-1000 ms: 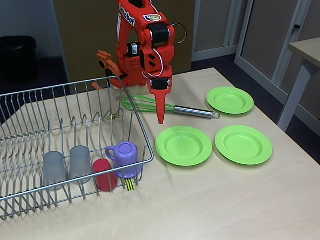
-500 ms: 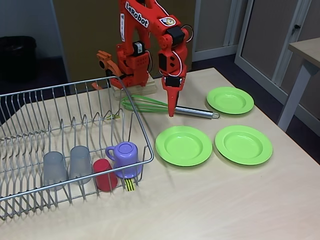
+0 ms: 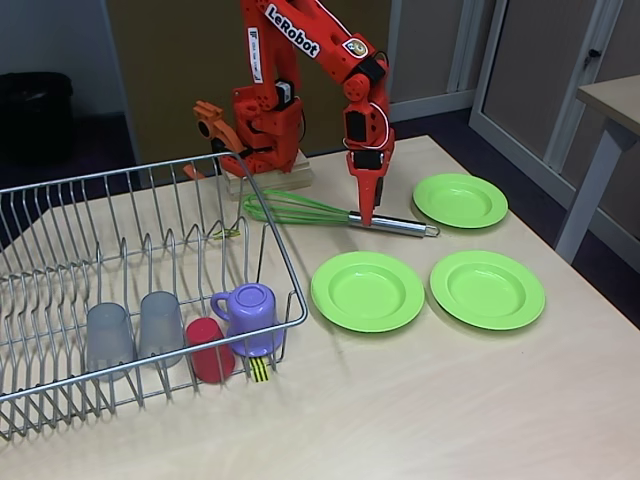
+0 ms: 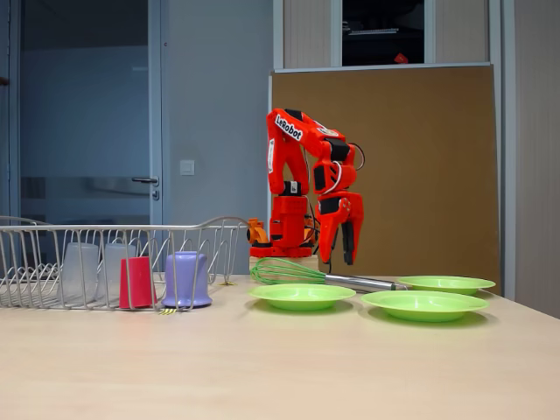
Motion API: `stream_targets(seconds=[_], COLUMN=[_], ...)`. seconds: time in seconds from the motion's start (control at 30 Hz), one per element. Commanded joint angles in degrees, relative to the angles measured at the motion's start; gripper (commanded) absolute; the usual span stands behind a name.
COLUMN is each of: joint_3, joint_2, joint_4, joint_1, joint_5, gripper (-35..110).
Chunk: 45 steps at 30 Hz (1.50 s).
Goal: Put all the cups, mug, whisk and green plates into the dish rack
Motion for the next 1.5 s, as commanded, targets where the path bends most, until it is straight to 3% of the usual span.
stream_targets(seconds=[0.0,0.67,0.83,0.93,1.07,1.47], joint_3=[1.9,9.8,11.3,11.6,11.1,-3.7], joint_2=[-0.1,-8.8,-9.4,-9.2,-8.5,-6.6], joint_4=[-2.8,-22.3,-24.4,-24.5,-24.3,-5.9], joint_1=[-2.7,-6.1,-5.1,-4.6,-4.1,-2.6], joint_5=[2.9,4.0,3.4,3.3,-0.1,-5.2], gripper=[33,31,11,0,0,0])
